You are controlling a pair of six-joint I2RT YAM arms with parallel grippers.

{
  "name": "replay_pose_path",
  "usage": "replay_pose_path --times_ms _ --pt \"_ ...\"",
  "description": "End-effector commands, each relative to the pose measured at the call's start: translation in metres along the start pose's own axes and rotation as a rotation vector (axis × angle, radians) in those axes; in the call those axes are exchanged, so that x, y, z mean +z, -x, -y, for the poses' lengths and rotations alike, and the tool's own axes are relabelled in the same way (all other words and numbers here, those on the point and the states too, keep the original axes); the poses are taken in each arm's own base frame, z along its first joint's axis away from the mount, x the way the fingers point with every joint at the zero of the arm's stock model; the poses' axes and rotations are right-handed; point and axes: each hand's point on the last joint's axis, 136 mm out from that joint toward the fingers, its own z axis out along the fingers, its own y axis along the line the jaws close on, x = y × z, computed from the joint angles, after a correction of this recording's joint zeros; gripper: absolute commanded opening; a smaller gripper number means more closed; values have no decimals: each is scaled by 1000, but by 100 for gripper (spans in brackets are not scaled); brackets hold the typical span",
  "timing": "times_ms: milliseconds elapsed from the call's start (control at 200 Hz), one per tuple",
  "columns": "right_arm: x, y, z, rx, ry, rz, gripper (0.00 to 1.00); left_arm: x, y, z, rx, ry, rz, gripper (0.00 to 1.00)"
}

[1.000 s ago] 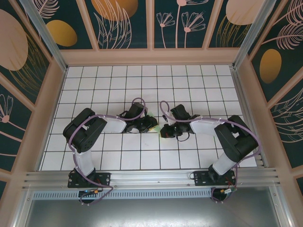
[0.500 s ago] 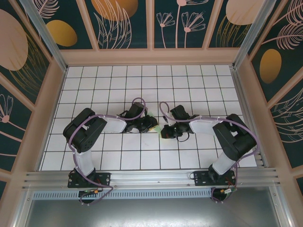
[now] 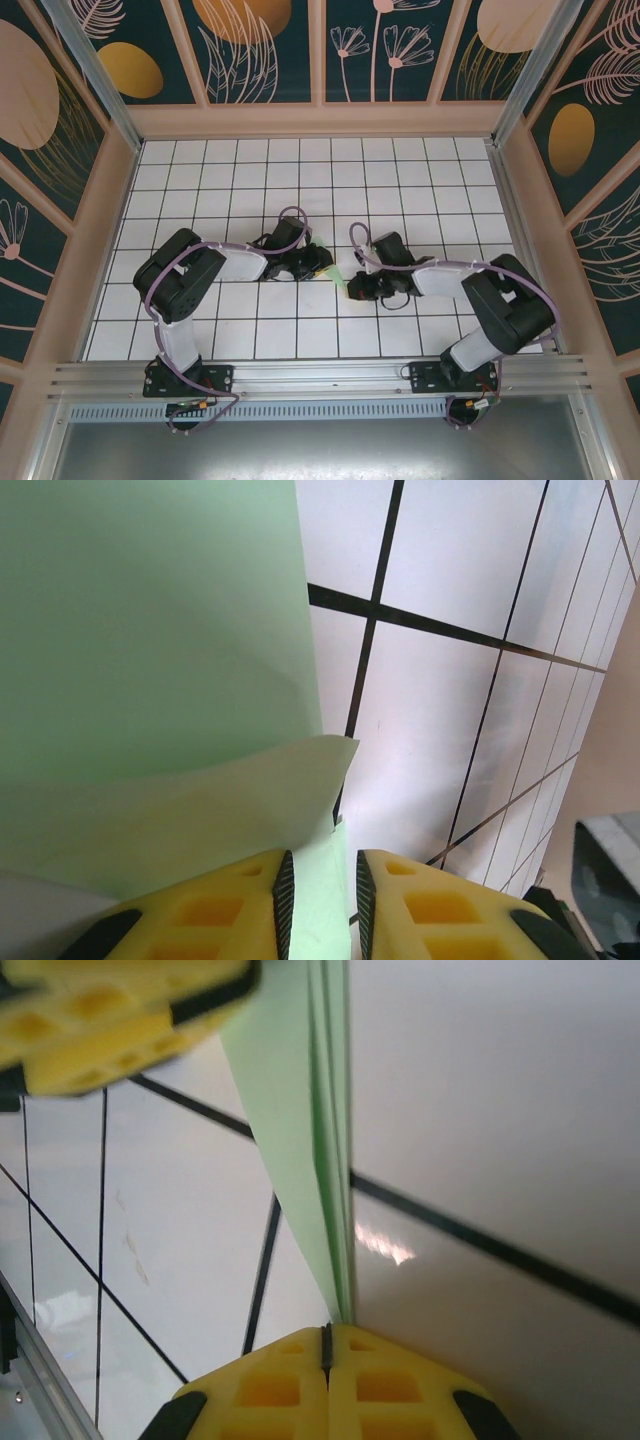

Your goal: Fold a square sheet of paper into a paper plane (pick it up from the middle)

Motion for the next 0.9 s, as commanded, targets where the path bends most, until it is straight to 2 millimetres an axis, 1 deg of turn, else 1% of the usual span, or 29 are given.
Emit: replay_pose_path --times_ms 0,105,175,260,385,520,640,686,756,816,896 --pt "-12 -31 18 111 -70 -68 0 10 -10 -103 -62 326 18 28" --pt "-25 2 -5 52 -18 36 0 12 -9 -90 -49 273 9 28" --pt "-27 19 -19 24 21 71 0 12 -8 -82 -34 247 6 28" --pt "-23 34 -27 5 42 86 0 10 -7 -76 -18 236 6 29" --pt "-8 46 -33 -17 55 74 0 10 -7 -72 -11 225 4 28" --pt "10 49 -30 -26 53 33 0 11 -6 -68 -7 215 0 28" --pt "20 46 -18 -9 19 11 0 10 -4 -60 10 197 2 29" --pt "23 42 -12 0 3 -1 0 10 0 -51 40 179 5 29" --pt "26 34 -3 10 -24 -21 0 8 7 -31 120 144 13 32" --pt "28 29 5 15 -49 -32 0 3 15 -11 203 114 40 34" --pt "29 22 13 25 -75 -48 0 -7 27 5 303 108 88 39"
